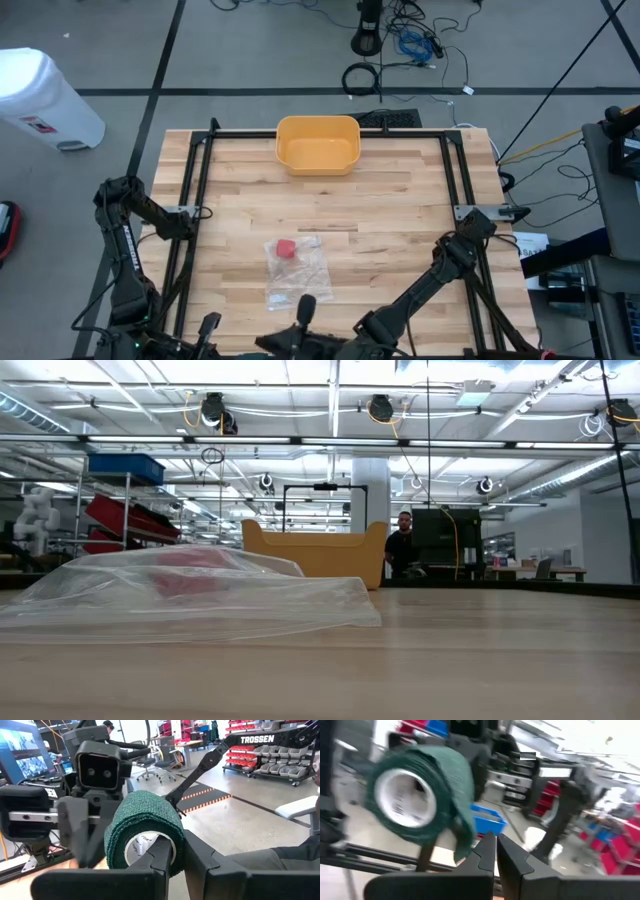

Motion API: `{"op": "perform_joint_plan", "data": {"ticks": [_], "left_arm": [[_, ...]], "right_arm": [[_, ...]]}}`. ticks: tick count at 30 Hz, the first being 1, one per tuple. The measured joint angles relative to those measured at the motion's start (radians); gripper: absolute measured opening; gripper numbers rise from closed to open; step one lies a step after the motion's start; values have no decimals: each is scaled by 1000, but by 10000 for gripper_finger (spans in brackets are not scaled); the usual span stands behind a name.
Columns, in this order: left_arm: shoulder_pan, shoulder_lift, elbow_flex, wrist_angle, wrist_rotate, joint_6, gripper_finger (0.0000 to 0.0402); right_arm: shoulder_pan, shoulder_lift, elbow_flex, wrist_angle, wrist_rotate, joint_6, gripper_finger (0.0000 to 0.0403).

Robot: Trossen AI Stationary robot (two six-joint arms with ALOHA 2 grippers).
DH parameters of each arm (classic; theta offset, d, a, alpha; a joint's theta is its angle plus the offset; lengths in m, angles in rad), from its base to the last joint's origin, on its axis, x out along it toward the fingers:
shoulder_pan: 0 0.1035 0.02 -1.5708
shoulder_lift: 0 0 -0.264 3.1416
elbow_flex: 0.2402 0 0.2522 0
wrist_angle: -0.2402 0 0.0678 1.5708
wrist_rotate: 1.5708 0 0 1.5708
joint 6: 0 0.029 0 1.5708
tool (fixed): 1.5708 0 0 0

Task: Roll bandage
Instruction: Roll the green bandage

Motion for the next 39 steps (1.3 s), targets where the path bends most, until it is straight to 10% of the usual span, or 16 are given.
{"op": "perform_joint_plan", "data": {"ticks": [39], "left_arm": [[16,1,1,54,-61,35,39]], "right_arm": [[11,13,1,-4,-191,258,4]]}}
